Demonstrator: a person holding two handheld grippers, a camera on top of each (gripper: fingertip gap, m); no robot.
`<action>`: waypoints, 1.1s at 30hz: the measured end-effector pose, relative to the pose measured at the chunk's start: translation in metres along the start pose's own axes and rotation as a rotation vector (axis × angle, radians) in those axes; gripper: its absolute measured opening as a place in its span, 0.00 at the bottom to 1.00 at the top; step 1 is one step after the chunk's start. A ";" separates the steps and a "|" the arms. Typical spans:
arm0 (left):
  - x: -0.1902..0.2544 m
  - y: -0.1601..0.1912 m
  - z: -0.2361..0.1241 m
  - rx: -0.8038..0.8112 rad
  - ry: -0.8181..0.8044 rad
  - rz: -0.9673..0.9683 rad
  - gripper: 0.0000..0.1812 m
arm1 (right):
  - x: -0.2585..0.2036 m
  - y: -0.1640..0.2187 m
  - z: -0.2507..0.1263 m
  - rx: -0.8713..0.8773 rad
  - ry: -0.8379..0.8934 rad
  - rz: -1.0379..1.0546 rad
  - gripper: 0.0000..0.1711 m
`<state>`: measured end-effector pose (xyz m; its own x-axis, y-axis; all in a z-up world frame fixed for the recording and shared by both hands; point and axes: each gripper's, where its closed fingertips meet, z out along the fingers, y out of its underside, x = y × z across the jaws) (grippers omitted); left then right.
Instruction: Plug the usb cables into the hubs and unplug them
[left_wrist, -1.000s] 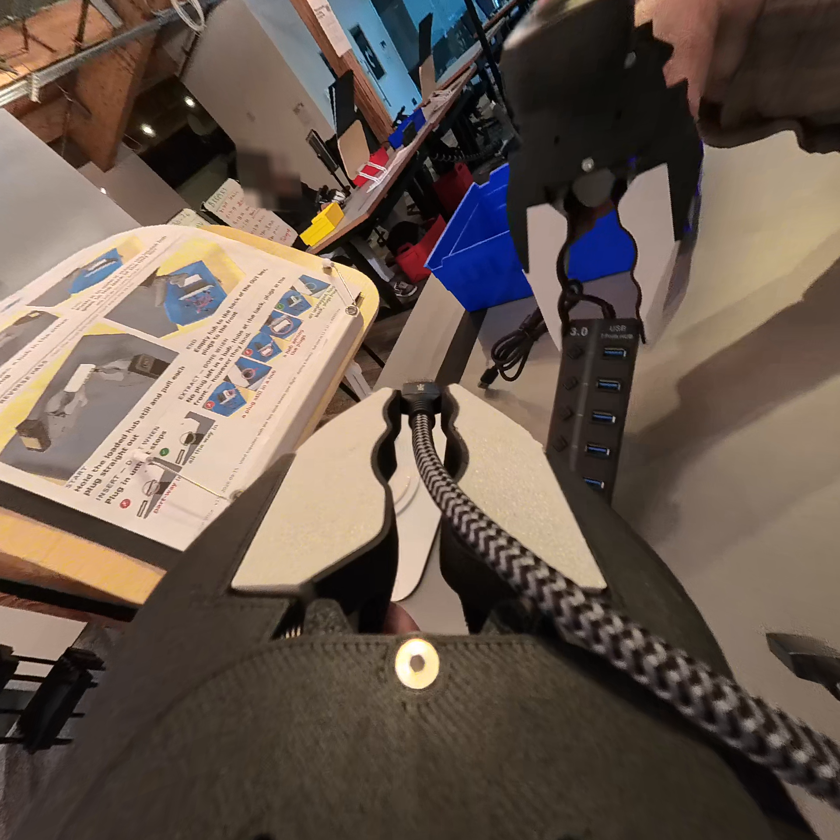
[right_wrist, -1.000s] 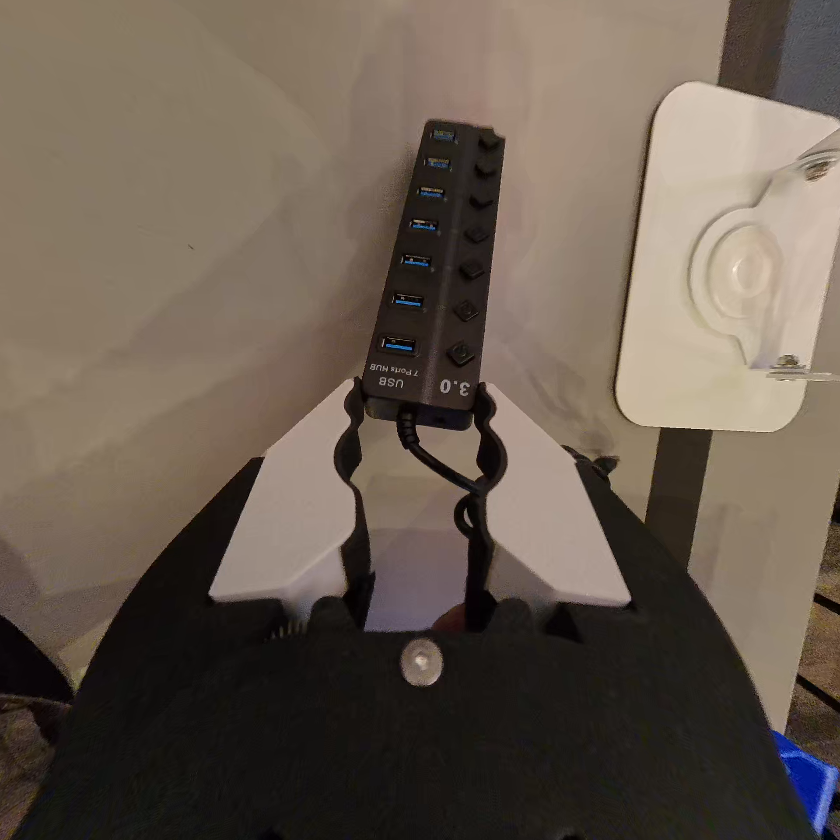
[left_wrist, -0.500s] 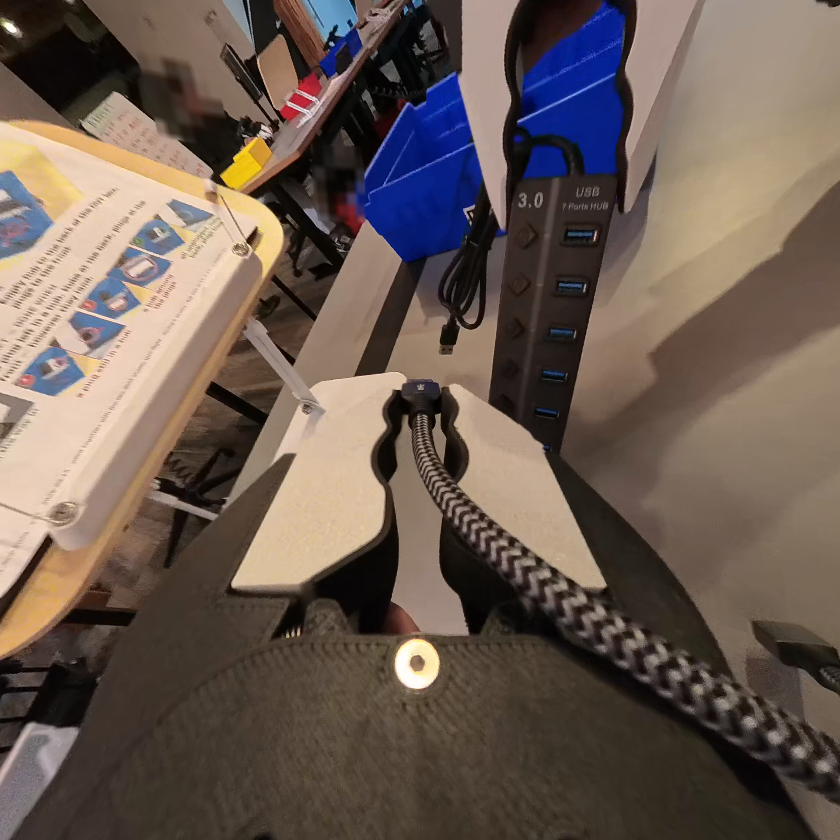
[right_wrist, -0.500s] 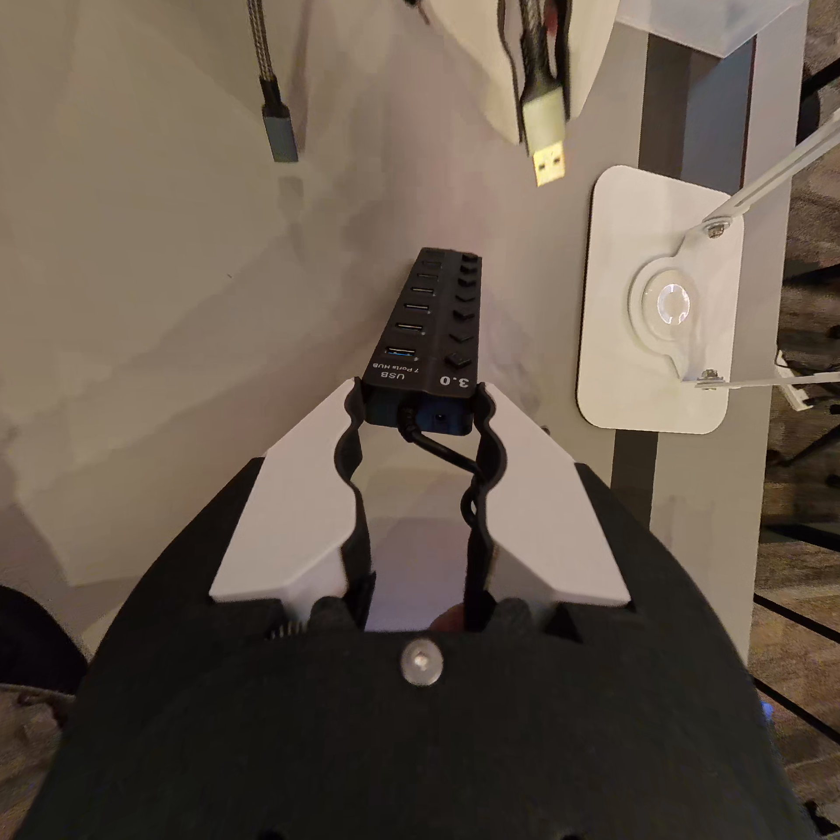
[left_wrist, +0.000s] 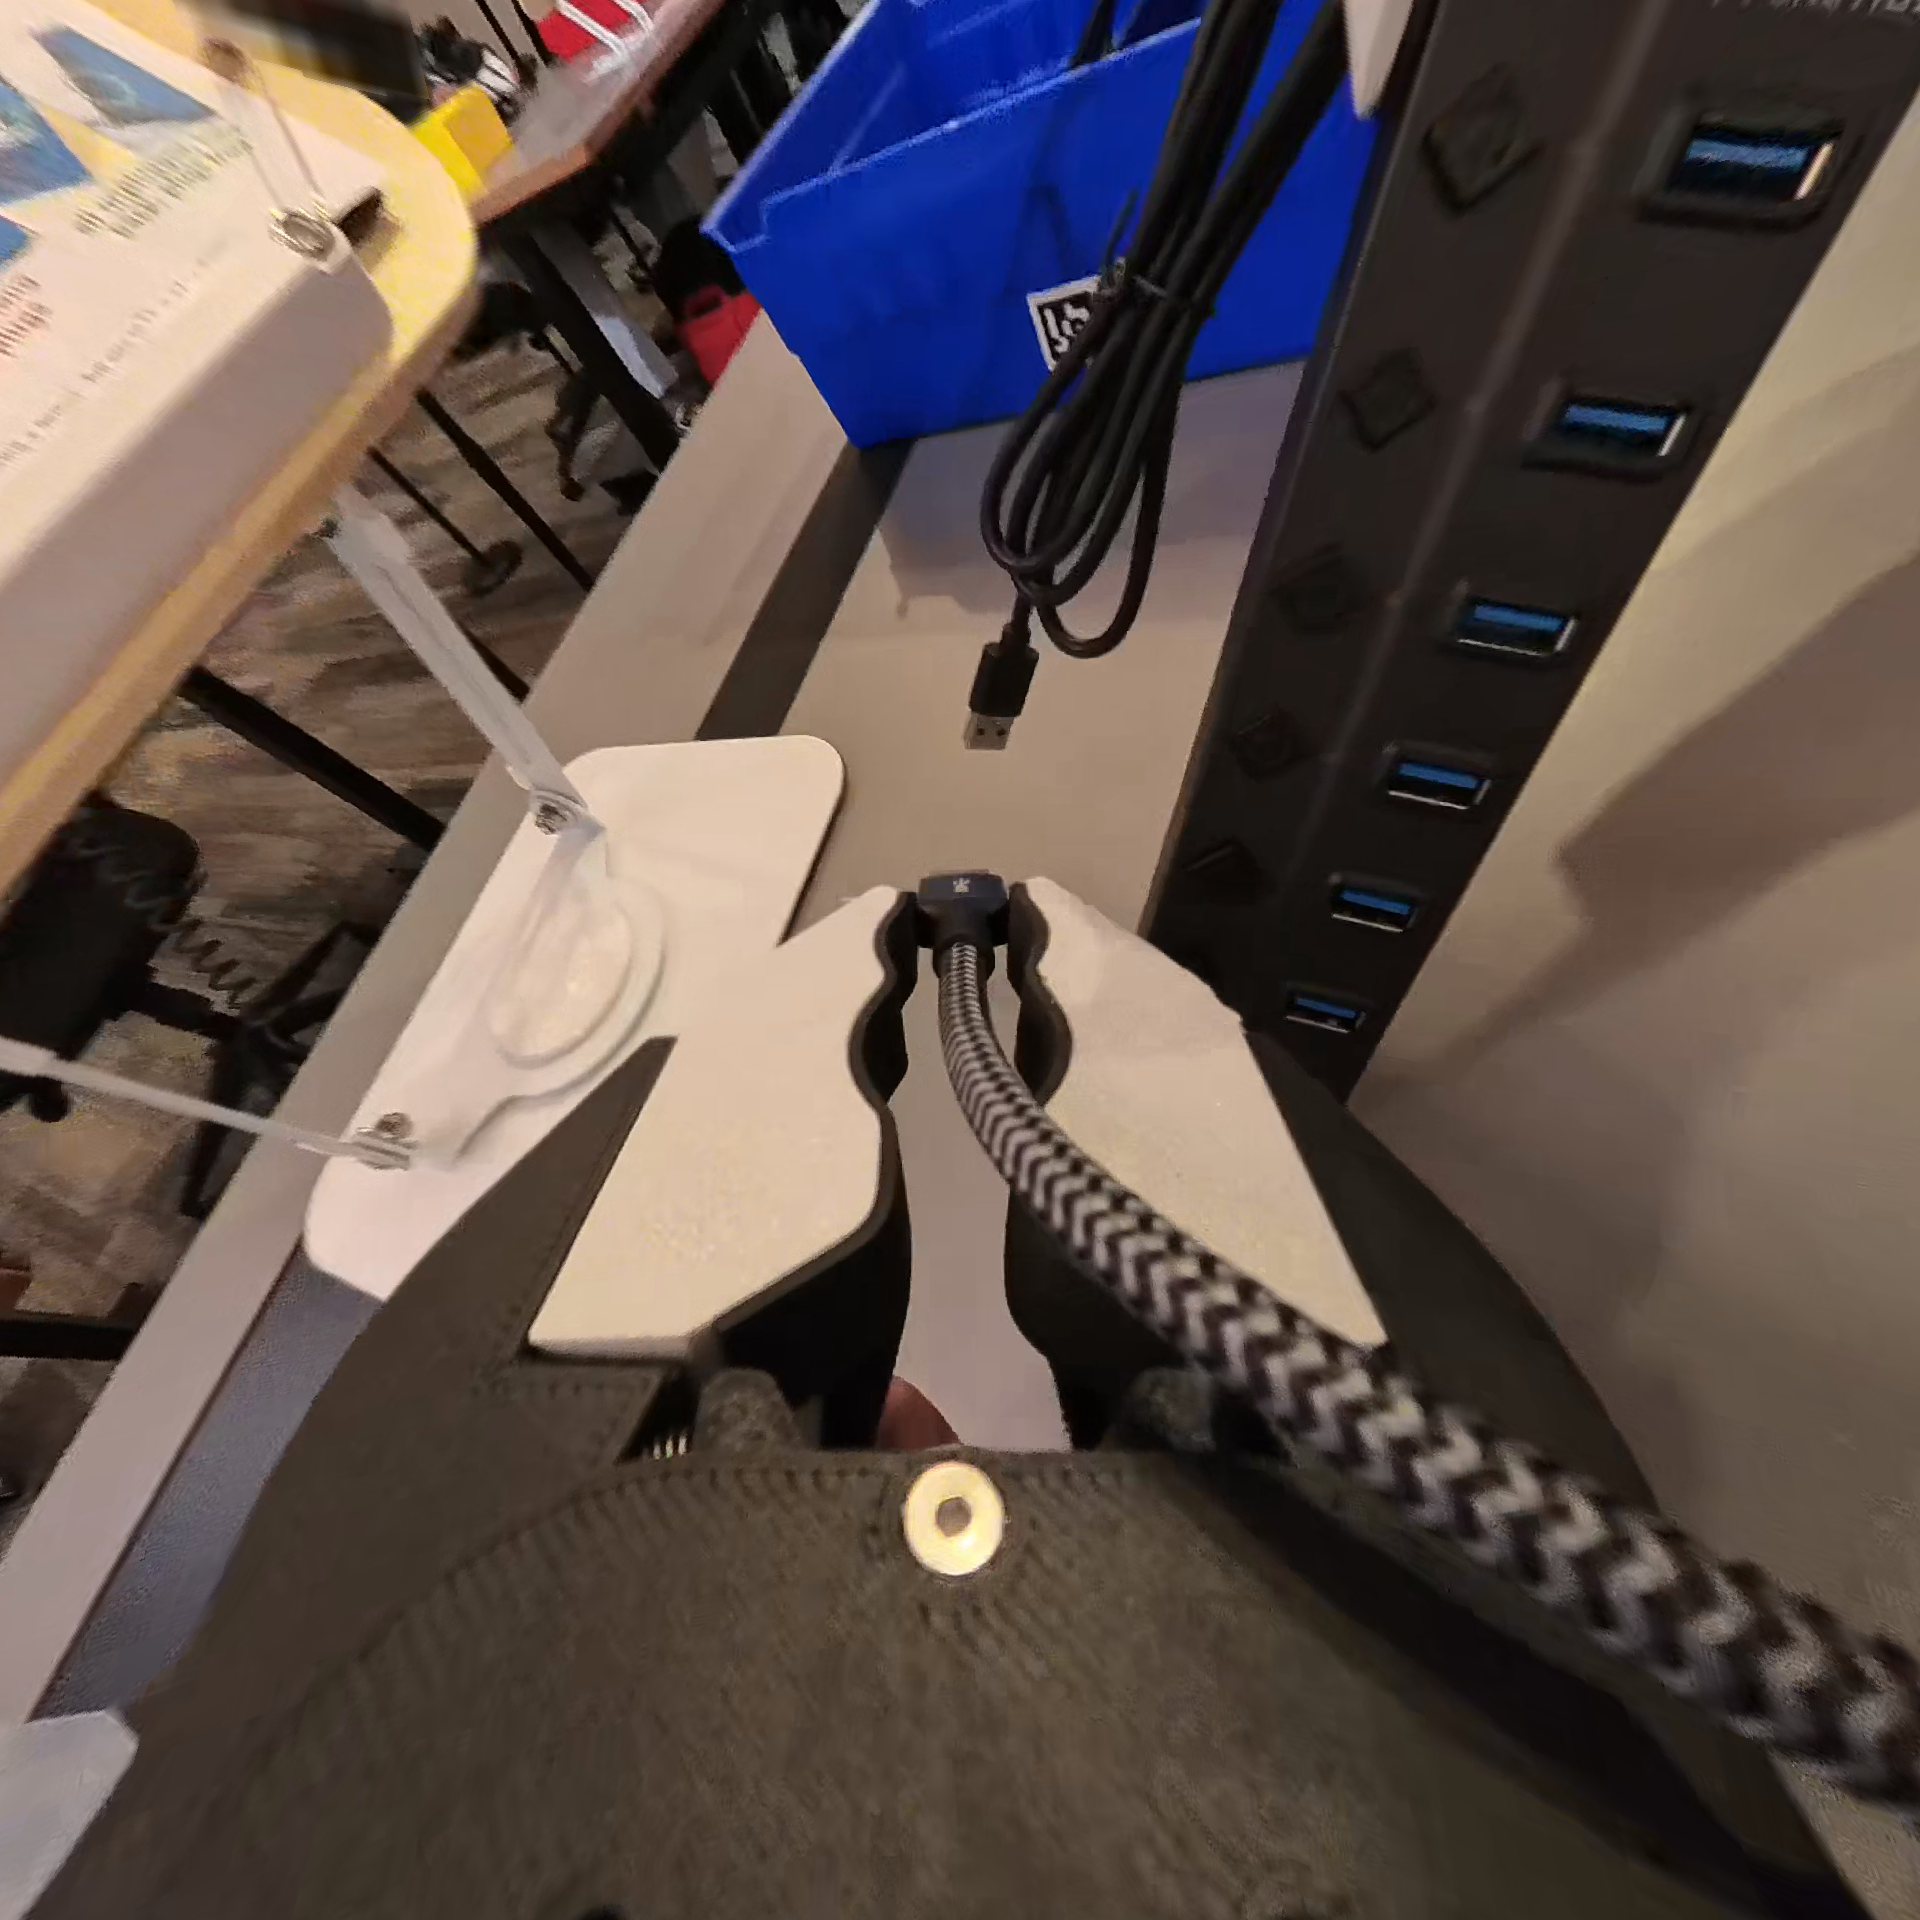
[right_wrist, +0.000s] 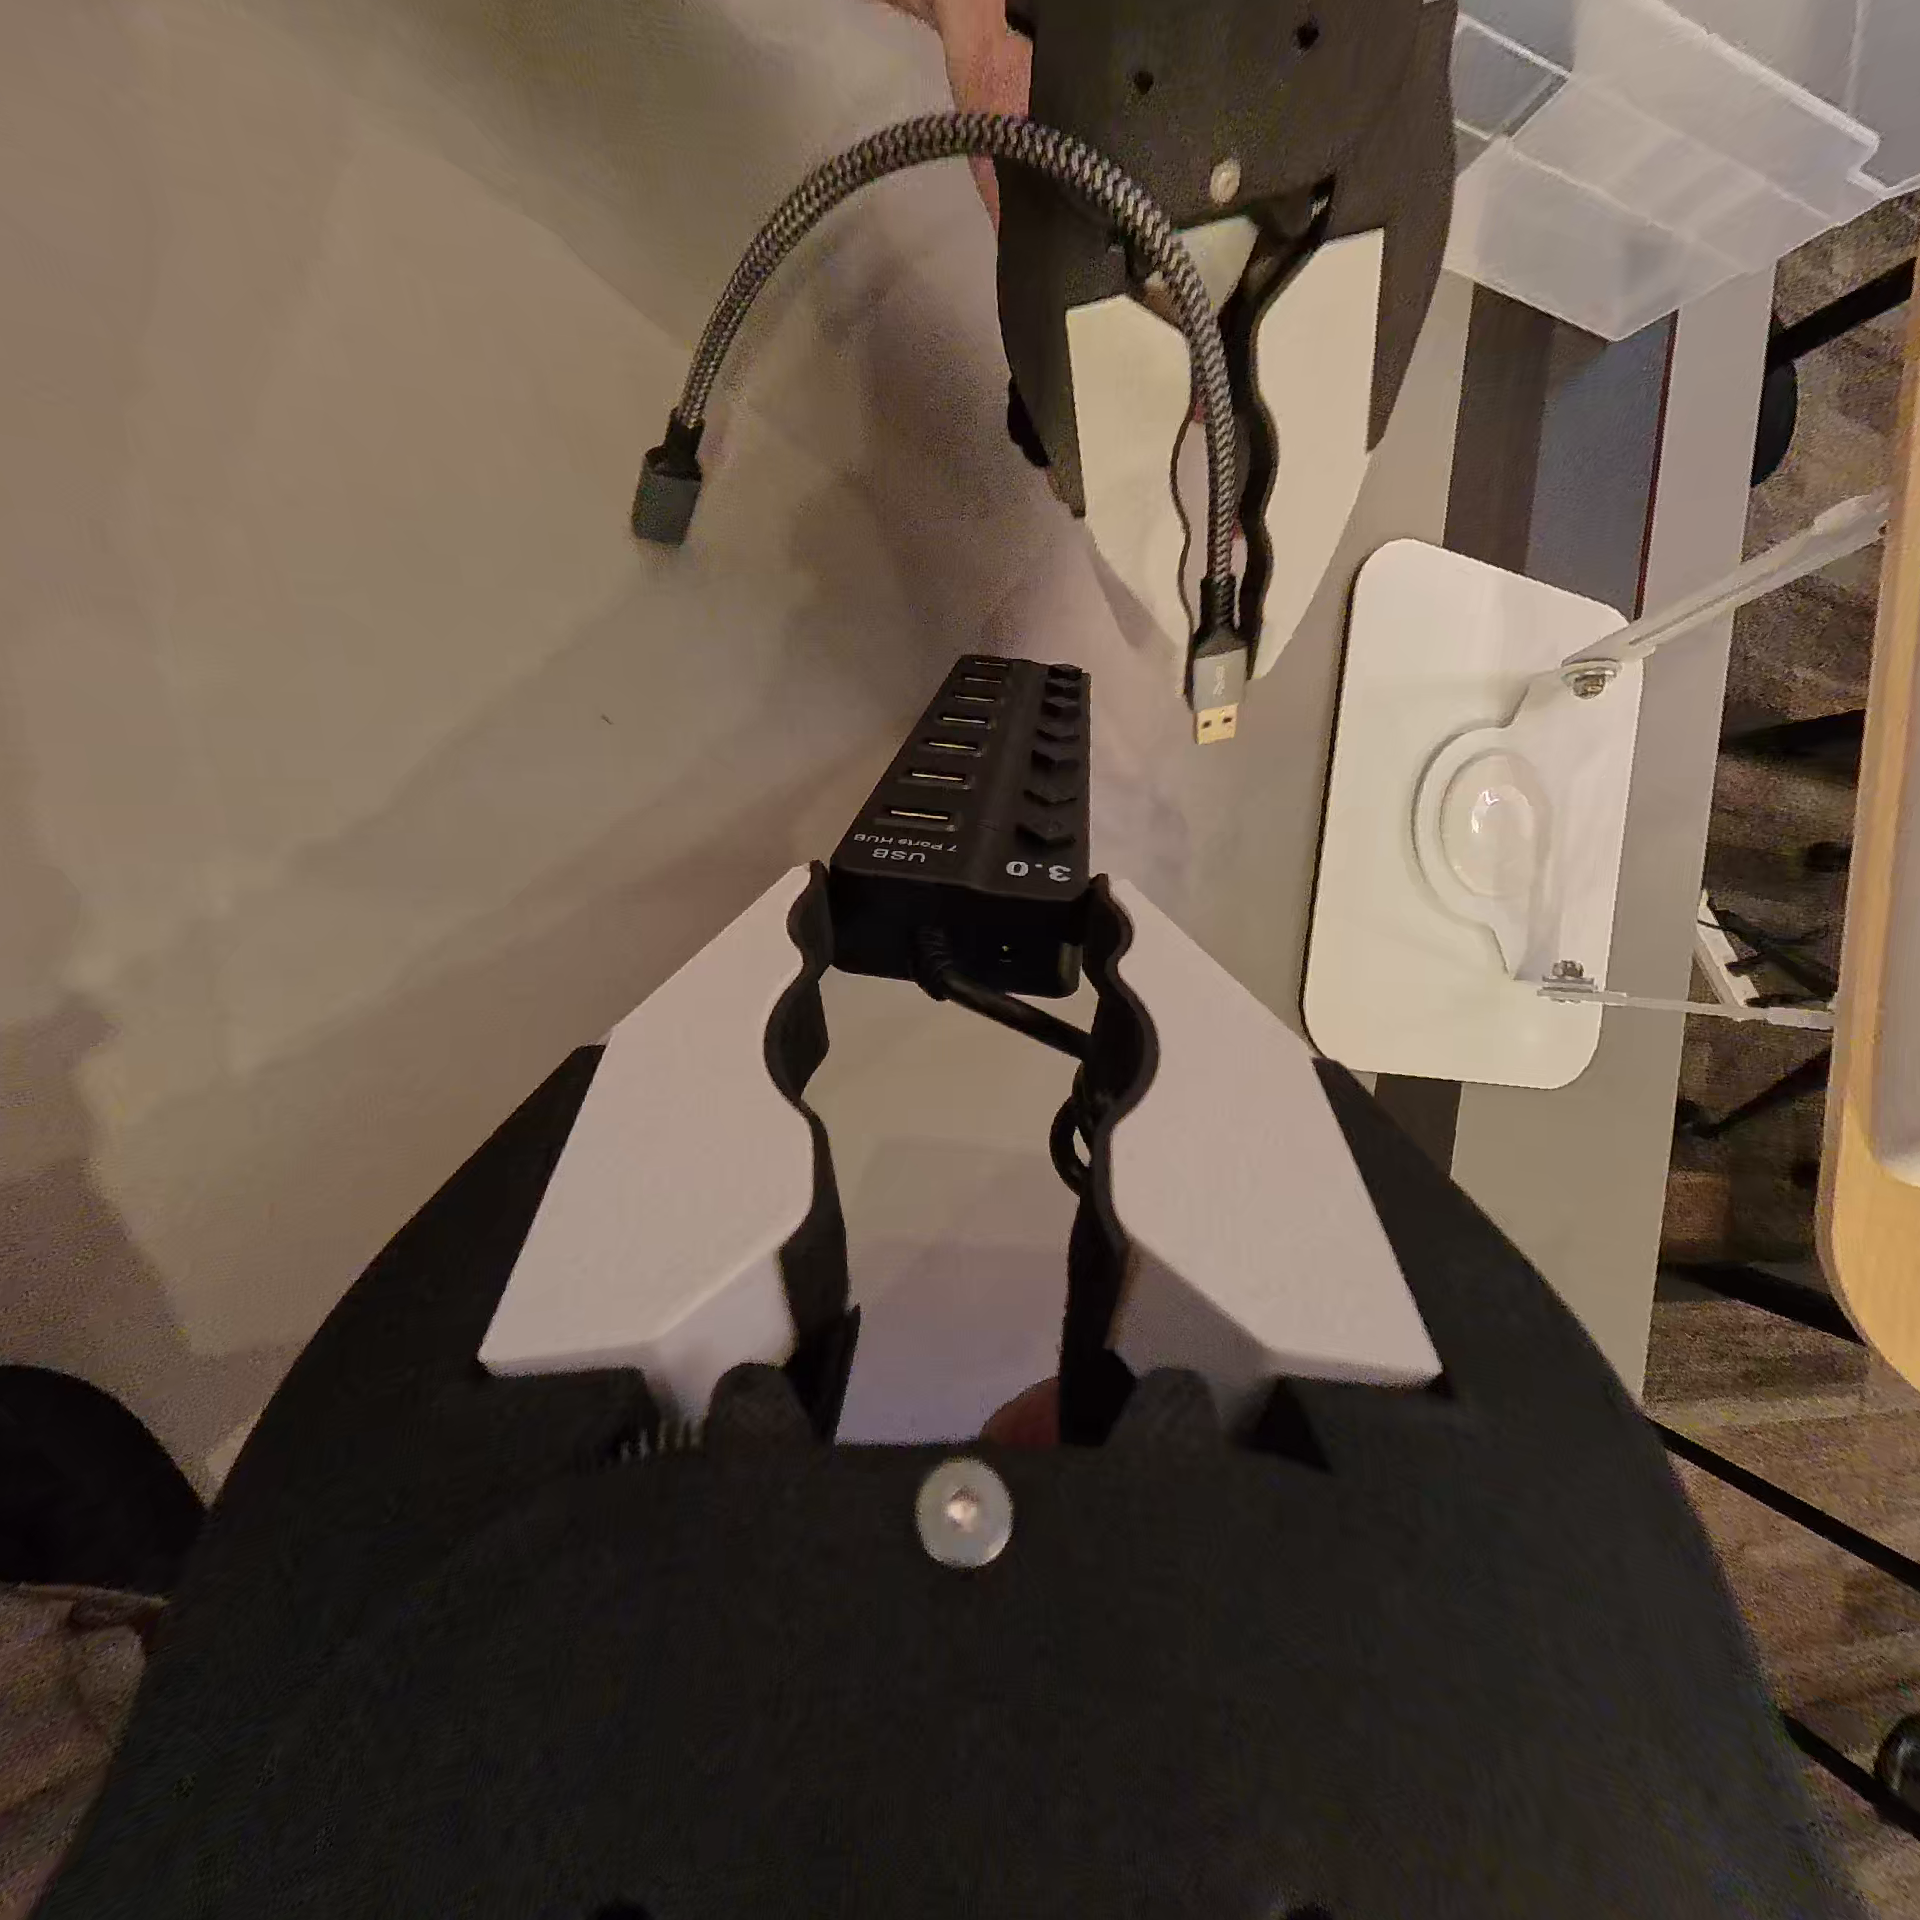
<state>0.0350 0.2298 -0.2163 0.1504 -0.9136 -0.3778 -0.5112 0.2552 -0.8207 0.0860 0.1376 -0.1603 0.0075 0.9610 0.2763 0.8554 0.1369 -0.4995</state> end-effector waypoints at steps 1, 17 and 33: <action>0.003 0.002 0.002 -0.004 0.017 -0.006 0.09 | 0.000 -0.001 0.001 0.000 0.000 0.002 0.27; 0.010 0.013 0.012 -0.026 0.044 -0.065 0.09 | 0.012 -0.007 0.008 0.072 -0.004 0.087 0.27; 0.017 0.028 0.018 -0.099 0.050 -0.026 0.09 | 0.027 0.019 0.034 0.008 0.026 0.169 0.11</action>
<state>0.0379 0.2274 -0.2535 0.1233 -0.9349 -0.3328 -0.5890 0.2010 -0.7828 0.0847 0.1742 -0.1907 0.1650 0.9639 0.2089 0.8364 -0.0245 -0.5476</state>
